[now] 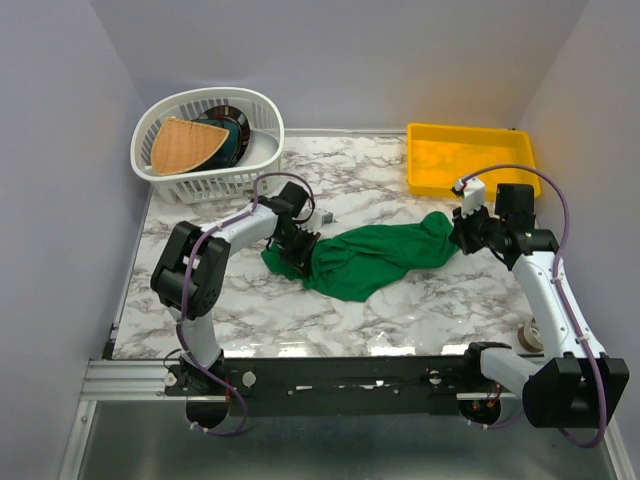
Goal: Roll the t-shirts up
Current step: Flatten out the T-shirt at the center of the board.
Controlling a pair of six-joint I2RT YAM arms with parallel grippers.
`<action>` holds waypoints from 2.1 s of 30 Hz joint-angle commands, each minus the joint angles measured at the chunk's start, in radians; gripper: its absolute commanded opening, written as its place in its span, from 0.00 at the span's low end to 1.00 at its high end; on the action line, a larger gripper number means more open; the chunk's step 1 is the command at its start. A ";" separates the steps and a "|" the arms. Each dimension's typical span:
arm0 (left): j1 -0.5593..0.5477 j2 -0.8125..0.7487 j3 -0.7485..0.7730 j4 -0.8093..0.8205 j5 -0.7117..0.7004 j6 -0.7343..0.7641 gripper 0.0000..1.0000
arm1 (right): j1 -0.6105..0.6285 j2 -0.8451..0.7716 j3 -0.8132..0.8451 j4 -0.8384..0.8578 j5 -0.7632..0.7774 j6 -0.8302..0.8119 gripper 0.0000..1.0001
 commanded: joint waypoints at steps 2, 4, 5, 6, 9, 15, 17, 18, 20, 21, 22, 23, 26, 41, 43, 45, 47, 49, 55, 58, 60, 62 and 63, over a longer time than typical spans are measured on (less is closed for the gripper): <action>0.014 -0.099 0.035 -0.098 -0.001 0.085 0.00 | -0.006 -0.002 0.012 0.025 -0.009 0.017 0.00; 0.043 -0.134 0.059 -0.152 -0.019 0.118 0.00 | -0.006 0.009 0.048 0.041 0.000 0.034 0.00; 0.055 -0.174 0.072 -0.164 -0.039 0.135 0.00 | -0.006 0.013 0.067 0.048 0.020 0.040 0.00; 0.070 -0.197 0.082 -0.176 -0.048 0.159 0.00 | -0.006 0.016 0.108 0.064 0.028 0.045 0.01; 0.144 -0.294 0.124 -0.186 -0.090 0.207 0.00 | -0.006 0.030 0.172 0.126 0.088 0.068 0.00; 0.244 -0.462 0.220 -0.071 -0.232 0.261 0.00 | -0.018 0.041 0.332 0.303 0.287 0.127 0.00; 0.254 -0.525 0.253 0.015 -0.281 0.267 0.00 | -0.023 0.050 0.398 0.347 0.333 0.137 0.00; 0.261 -0.545 0.257 0.049 -0.307 0.268 0.00 | -0.026 0.061 0.427 0.384 0.342 0.144 0.00; 0.264 -0.591 0.276 0.158 -0.412 0.265 0.00 | -0.030 0.105 0.488 0.413 0.370 0.164 0.00; 0.264 -0.601 0.283 0.194 -0.441 0.264 0.00 | -0.035 0.128 0.574 0.429 0.370 0.181 0.00; 0.264 -0.610 0.306 0.268 -0.511 0.265 0.00 | -0.038 0.169 0.616 0.437 0.367 0.186 0.00; 0.264 -0.614 0.320 0.297 -0.531 0.271 0.00 | -0.039 0.194 0.665 0.447 0.367 0.186 0.00; 0.264 -0.584 0.413 0.383 -0.616 0.311 0.00 | -0.052 0.278 0.855 0.470 0.375 0.190 0.00; 0.264 -0.688 0.572 0.572 -0.705 0.388 0.00 | -0.076 0.159 1.069 0.559 0.395 -0.011 0.01; 0.264 -0.728 0.558 0.504 -0.633 0.368 0.00 | -0.075 0.095 1.052 0.520 0.395 0.009 0.00; 0.264 -0.808 0.526 0.468 -0.564 0.348 0.00 | -0.075 0.044 1.030 0.469 0.350 0.014 0.00; 0.265 -0.899 0.455 0.431 -0.483 0.330 0.00 | -0.075 -0.043 1.001 0.444 0.326 0.011 0.00; 0.277 -0.959 0.403 0.387 -0.420 0.278 0.00 | -0.076 -0.095 0.984 0.372 0.310 0.017 0.00; 0.314 -1.113 0.352 0.211 -0.185 0.164 0.00 | -0.075 -0.307 0.877 0.262 0.292 0.017 0.00; 0.324 -1.122 0.354 0.119 -0.105 0.138 0.00 | -0.075 -0.356 0.851 0.216 0.295 0.006 0.00; 0.324 -1.121 0.328 0.078 -0.090 0.116 0.00 | -0.075 -0.372 0.791 0.202 0.287 0.005 0.00; 0.324 -1.119 0.253 0.014 -0.056 0.112 0.00 | -0.075 -0.393 0.727 0.209 0.275 0.005 0.00; 0.324 -1.118 0.218 -0.001 -0.049 0.104 0.00 | -0.075 -0.402 0.634 0.228 0.270 0.011 0.00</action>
